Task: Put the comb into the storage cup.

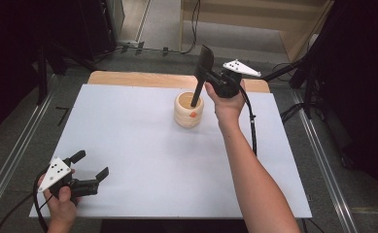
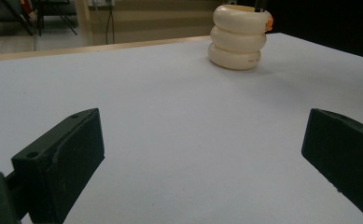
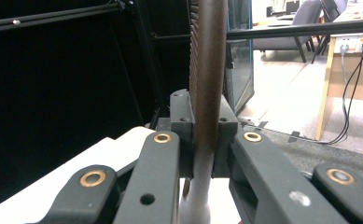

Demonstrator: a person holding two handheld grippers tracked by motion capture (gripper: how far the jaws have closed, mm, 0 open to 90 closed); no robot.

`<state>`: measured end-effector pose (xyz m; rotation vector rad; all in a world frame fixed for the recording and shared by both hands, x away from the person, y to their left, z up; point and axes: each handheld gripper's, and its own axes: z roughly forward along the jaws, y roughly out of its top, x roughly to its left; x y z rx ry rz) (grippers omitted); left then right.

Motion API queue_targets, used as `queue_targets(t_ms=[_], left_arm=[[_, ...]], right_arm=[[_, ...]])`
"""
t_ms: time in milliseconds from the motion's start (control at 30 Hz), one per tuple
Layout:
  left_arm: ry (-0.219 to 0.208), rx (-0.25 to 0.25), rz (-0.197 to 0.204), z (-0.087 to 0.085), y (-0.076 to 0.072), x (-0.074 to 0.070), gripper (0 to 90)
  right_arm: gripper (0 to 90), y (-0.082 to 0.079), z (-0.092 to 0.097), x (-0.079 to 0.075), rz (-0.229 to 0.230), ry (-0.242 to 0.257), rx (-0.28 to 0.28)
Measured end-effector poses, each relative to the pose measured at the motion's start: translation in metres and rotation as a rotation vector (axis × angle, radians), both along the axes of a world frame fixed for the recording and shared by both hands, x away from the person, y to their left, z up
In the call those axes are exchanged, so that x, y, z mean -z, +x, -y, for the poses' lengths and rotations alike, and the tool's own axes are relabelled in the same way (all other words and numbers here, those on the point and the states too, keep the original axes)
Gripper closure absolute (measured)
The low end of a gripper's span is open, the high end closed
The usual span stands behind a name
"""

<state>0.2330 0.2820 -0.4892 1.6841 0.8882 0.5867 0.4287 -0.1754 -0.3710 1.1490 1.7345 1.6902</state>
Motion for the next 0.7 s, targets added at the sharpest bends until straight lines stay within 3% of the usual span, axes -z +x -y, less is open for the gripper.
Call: queue_targets(t_ms=[700], left_arm=[[-0.013, 0.003, -0.001, -0.001, 0.000, 0.000, 0.0]], right_arm=[[82.2, 0.009, -0.021, 0.030, -0.040, -0.003, 0.003]])
